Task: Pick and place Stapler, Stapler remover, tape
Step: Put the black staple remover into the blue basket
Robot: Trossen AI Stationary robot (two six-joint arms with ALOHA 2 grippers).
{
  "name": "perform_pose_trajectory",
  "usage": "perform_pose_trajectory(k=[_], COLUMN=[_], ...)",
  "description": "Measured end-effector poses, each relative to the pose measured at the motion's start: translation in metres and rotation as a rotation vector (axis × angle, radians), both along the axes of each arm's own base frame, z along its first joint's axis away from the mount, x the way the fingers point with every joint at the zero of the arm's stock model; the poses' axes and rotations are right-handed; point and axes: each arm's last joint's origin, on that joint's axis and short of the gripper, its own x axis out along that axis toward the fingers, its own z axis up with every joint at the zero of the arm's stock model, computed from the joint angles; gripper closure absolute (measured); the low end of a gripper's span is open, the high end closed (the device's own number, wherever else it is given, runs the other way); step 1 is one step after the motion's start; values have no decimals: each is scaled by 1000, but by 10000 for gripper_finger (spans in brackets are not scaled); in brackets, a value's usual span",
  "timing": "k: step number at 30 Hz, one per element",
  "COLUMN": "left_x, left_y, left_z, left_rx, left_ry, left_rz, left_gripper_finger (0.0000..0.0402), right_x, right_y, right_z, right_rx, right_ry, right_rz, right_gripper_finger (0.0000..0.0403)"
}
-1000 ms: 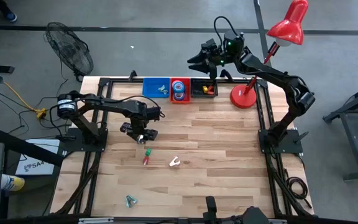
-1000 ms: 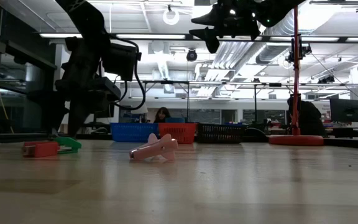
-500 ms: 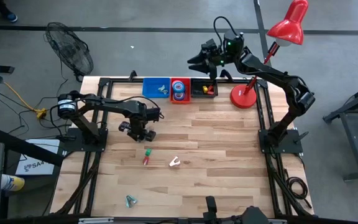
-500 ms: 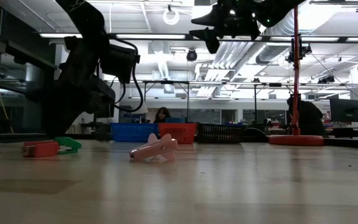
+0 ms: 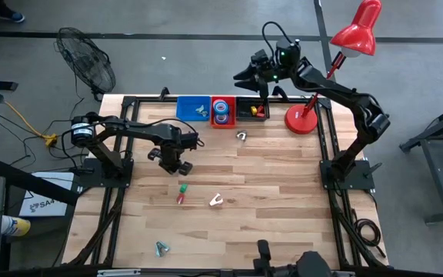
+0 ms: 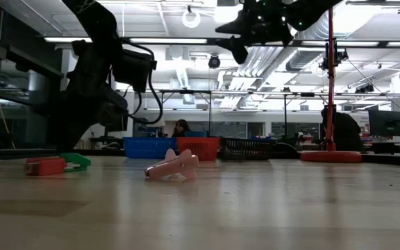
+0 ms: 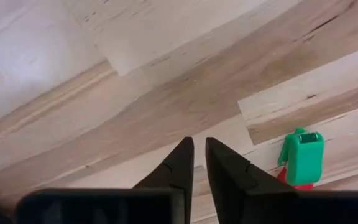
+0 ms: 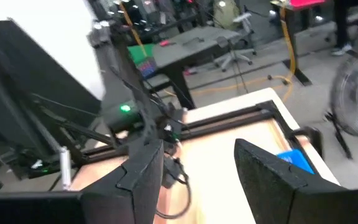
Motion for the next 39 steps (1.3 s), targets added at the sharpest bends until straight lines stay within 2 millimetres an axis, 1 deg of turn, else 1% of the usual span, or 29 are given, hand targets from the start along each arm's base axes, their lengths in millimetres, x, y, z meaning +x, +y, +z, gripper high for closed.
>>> perform_pose_trajectory(k=[3, 5, 8, 11, 14, 17, 19, 22, 26, 29, 33, 36, 39], left_x=[1, 2, 2, 2, 3, 4, 5, 6, 6, 5, 4, 3, 3], left_y=[1, 2, 3, 5, 6, 7, 8, 8, 8, 10, 14, 16, 17], left_z=[0, -1, -1, -1, -1, -1, -1, -1, -1, -1, -1, -1, -1], left_rx=[24, 55, 94, 135, 171, 203, 213, 220, 220, 232, 244, 241, 239], left_ry=[-20, -46, -61, -70, -79, -82, -94, -108, -112, -108, -105, -112, -118], left_rz=[-48, -113, -198, -273, -328, -364, -382, -396, -428, -440, -453, -477, -494], left_gripper_finger=[345, 335, 320, 301, 278, 248, 224, 189, 158, 152, 153, 153, 153], right_x=[-1, -2, -3, -7, -12, -13, -11, -6, 7, 20, 33, 37, 41], right_y=[0, 0, 6, 15, 25, 31, 34, 42, 54, 63, 72, 73, 70], right_z=[-6, -12, -25, -40, -54, -65, -75, -95, -120, -137, -159, -166, -171], right_rx=[15, 26, -3, -106, -268, -366, -384, -423, -444, -461, -557, -592, -651], right_ry=[53, 107, 213, 367, 548, 668, 712, 802, 895, 930, 1014, 1016, 1014], right_rz=[-39, -78, -59, -28, 4, 14, 32, 87, 190, 263, 333, 368, 354], right_gripper_finger=[213, 213, 213, 213, 213, 213, 213, 213, 213, 213, 213, 213, 213])
